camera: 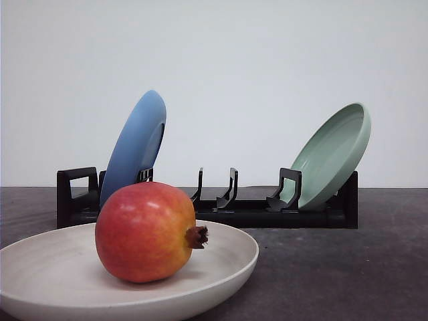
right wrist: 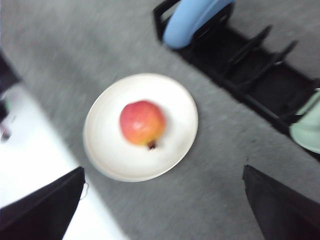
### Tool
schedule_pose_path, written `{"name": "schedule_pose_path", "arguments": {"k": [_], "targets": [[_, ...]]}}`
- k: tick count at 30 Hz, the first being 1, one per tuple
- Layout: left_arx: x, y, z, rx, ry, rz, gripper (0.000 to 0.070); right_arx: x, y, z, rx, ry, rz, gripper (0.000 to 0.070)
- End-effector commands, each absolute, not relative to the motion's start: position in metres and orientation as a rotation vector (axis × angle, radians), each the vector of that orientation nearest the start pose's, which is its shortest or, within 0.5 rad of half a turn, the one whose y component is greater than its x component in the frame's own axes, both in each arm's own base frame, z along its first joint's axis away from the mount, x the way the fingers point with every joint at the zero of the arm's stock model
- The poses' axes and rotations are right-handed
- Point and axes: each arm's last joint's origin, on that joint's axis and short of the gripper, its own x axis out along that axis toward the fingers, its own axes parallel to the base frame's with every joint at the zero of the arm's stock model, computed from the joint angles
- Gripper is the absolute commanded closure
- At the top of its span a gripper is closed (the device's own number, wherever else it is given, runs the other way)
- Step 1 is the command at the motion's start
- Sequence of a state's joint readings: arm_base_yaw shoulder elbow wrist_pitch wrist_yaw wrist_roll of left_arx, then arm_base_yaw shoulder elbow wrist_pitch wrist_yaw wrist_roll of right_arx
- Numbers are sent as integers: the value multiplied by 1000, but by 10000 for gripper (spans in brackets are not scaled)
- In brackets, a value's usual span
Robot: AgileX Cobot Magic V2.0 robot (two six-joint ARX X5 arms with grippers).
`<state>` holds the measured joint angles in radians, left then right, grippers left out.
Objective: Place pomegranate in white plate
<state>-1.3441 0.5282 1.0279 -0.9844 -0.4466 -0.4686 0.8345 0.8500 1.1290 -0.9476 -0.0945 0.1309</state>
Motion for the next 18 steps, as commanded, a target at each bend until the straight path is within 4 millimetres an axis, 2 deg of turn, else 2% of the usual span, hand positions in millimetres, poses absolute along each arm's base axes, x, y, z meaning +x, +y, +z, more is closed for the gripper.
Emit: {"name": "schedule_pose_path", "arguments": {"k": [1,5,9,13,18], "targets": [[25,-57,369,-68,488,-782,28,84,96,356,-32,673,786,57],[26,-56,369,-65,471,-746,28,69,73,326,31,565,664,57],[28,-55,370,-59,439,-683,28,61,58,309,47,460,535,57],[30,-53,370,-54,404,-610,28,57,51,308,68,390,490,57],[31,-51,371,-50,365,-529,35,58,53,311,81,365,495,62]]}}
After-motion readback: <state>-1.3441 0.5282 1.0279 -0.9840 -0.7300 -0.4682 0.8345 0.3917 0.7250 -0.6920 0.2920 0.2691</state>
